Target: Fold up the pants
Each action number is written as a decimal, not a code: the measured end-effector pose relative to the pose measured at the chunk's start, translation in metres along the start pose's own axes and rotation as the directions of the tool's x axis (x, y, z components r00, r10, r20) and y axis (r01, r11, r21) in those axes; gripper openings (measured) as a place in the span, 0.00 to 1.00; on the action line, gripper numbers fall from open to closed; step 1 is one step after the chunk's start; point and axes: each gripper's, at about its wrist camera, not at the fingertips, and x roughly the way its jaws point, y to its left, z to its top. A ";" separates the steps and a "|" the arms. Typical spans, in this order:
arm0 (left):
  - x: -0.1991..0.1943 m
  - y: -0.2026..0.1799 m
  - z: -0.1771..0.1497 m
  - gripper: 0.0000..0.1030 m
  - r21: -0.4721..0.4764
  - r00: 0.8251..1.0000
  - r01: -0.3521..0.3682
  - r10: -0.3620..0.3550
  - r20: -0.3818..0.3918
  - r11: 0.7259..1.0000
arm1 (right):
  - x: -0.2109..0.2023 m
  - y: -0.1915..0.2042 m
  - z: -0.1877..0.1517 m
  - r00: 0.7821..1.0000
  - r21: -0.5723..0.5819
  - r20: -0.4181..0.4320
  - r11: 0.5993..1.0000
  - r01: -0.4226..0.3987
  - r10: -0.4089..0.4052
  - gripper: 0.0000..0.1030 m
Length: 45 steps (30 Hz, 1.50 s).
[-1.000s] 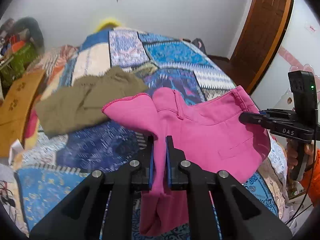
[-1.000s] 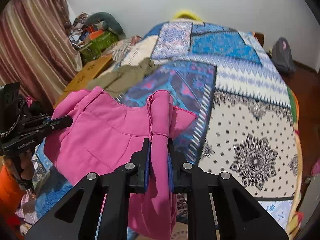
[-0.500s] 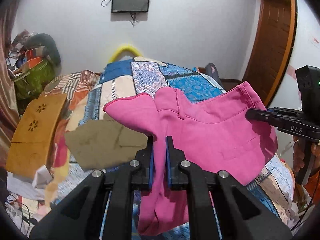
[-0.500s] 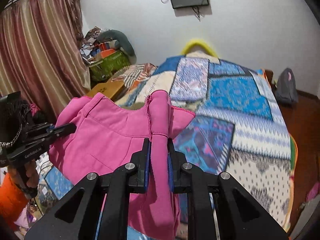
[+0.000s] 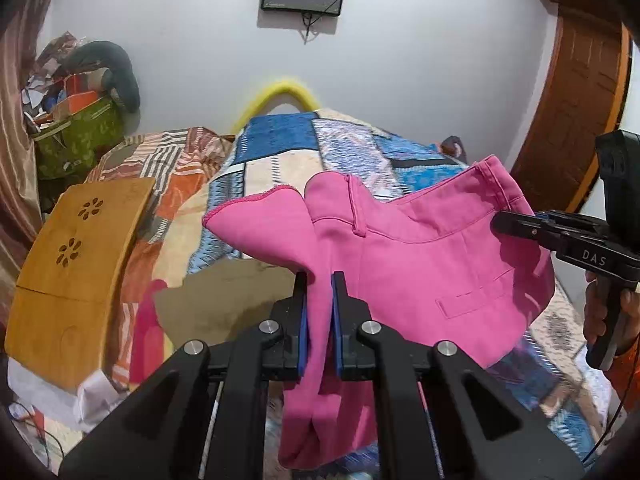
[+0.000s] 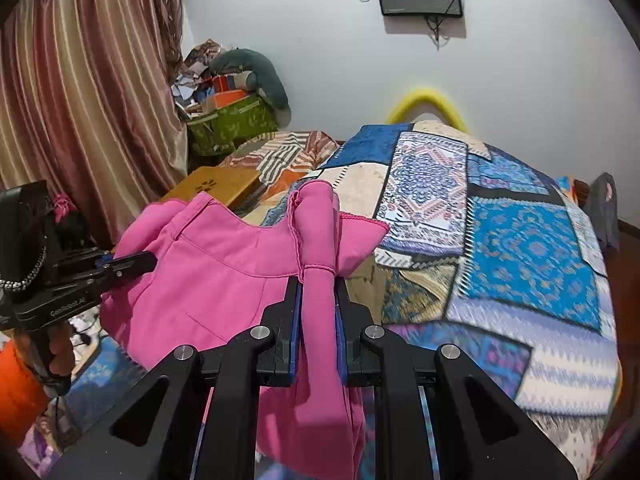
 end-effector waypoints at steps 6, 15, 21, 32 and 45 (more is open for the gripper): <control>0.060 0.030 -0.004 0.09 0.004 0.996 -0.053 0.054 -0.078 0.999 | 0.068 -0.008 0.002 0.998 -0.014 -0.067 1.000 0.017 -0.018 0.12; 0.132 0.055 -0.038 0.11 0.045 0.965 -0.119 0.126 -0.229 0.992 | 0.143 -0.008 -0.022 0.960 -0.118 -0.221 0.982 0.146 -0.169 0.21; 0.120 0.064 -0.045 0.20 0.046 0.962 -0.144 0.151 -0.227 0.988 | 0.129 -0.016 -0.021 0.956 -0.097 -0.215 0.979 0.181 -0.198 0.32; 0.047 0.062 -0.047 0.20 -0.010 0.966 -0.166 0.160 -0.203 0.986 | 0.020 -0.023 -0.007 0.969 0.008 -0.083 0.973 0.232 -0.230 0.34; -0.173 -0.032 -0.024 0.21 -0.016 0.994 -0.050 0.051 0.099 0.999 | -0.162 0.092 -0.004 0.965 -0.075 0.234 0.988 0.137 -0.116 0.34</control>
